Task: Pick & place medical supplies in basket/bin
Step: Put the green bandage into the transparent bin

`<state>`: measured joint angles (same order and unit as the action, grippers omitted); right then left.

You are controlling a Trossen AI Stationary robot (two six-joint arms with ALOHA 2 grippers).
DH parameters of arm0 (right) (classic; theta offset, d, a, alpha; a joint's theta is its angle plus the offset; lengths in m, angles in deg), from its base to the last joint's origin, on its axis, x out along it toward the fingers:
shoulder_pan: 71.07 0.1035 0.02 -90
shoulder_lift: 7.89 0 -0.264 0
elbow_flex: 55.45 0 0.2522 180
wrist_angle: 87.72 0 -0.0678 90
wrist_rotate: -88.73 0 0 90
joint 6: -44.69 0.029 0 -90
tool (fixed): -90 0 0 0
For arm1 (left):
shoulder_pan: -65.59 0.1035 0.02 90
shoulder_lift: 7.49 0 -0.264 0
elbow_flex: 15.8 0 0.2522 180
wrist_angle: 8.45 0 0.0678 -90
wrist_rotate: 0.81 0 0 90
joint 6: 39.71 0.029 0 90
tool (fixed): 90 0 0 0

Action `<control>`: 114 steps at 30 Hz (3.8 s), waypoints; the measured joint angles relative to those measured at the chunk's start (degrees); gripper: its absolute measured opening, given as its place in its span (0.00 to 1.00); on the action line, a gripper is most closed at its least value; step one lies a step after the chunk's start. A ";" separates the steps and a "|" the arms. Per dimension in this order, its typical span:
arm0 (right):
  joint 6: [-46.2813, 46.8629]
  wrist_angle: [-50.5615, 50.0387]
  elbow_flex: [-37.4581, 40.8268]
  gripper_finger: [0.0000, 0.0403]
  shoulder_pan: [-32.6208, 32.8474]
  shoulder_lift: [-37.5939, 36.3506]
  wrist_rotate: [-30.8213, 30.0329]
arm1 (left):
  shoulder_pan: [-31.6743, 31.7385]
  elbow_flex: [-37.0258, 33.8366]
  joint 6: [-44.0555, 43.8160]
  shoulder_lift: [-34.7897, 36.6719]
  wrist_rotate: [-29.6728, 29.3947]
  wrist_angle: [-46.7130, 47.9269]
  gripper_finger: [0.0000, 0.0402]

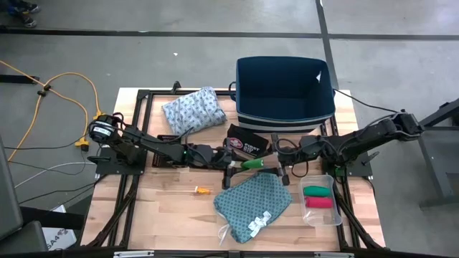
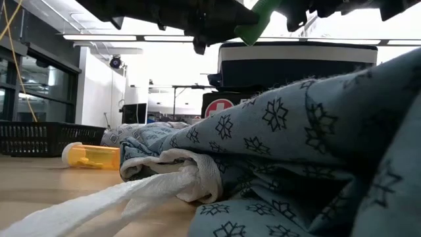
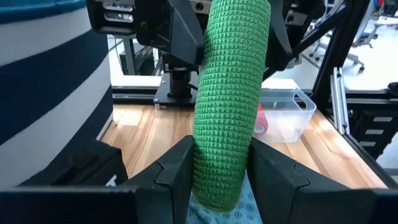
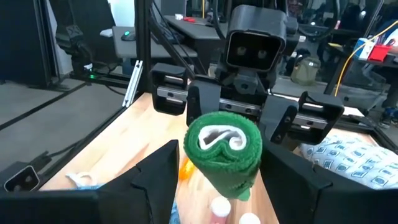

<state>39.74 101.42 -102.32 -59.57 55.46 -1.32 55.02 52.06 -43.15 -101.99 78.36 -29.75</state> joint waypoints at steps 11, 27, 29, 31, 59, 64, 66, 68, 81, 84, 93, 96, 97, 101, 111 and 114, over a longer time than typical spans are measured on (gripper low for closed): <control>0.02 1.31 0.00 0.51 0.00 0.00 -0.02 | 0.00 0.00 0.02 0.00 0.04 -0.82 0.33; -0.09 2.25 0.00 0.36 -0.02 0.00 -0.04 | 0.00 0.00 0.02 0.00 0.14 -0.78 0.33; -0.96 2.22 0.00 0.33 -0.02 0.00 -0.03 | 0.00 0.00 0.04 -0.01 0.13 -0.76 0.33; -1.27 2.22 0.00 0.32 -0.01 0.00 -0.02 | 0.00 0.00 0.04 -0.01 0.13 -0.75 0.33; -0.57 0.85 0.00 0.28 0.00 0.00 0.20 | -0.09 0.00 0.90 0.00 2.41 -1.44 0.52; 2.09 0.33 -0.02 0.28 0.19 -0.02 0.51 | -0.09 0.00 0.91 0.00 6.30 -2.69 0.53; 2.36 -0.93 -0.02 0.29 0.80 -0.36 0.28 | -0.11 0.00 0.91 0.00 6.46 -2.90 0.53; 3.20 -3.16 -0.02 0.29 1.69 -1.07 -0.22 | -0.11 0.00 0.92 0.00 6.58 -2.90 0.53; 18.44 -21.92 -0.07 0.29 7.03 -12.80 0.63 | -0.13 0.00 0.91 -0.01 6.60 -2.79 0.53; 22.42 -27.06 -0.07 0.29 8.49 -16.16 2.49 | -0.13 0.00 0.91 0.00 6.58 -2.73 0.53; 33.48 -34.46 -0.07 0.29 13.15 -22.70 8.38 | -0.13 0.00 0.90 0.00 6.54 -2.68 0.53; 37.65 -37.30 -0.07 0.29 14.67 -23.85 10.43 | -0.13 0.00 0.61 0.00 6.49 -2.63 0.53; 39.33 -38.72 -0.07 0.29 15.13 -24.28 10.79 | -0.13 0.00 0.61 0.00 6.49 -2.63 0.53; 46.81 -44.97 -0.04 0.29 16.95 -26.17 10.78 | -0.13 0.00 0.59 0.00 6.48 -2.63 0.53; 63.74 -55.21 0.00 0.29 20.83 -29.59 14.02 | -0.13 0.00 0.42 0.00 6.49 -2.52 0.53; 67.82 -57.25 0.00 0.29 21.95 -29.79 14.25 | -0.13 0.00 0.42 0.00 6.49 -2.46 0.53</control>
<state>107.57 44.17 -102.32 -37.62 25.67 12.93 54.89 52.06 -42.74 -101.99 84.85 -32.21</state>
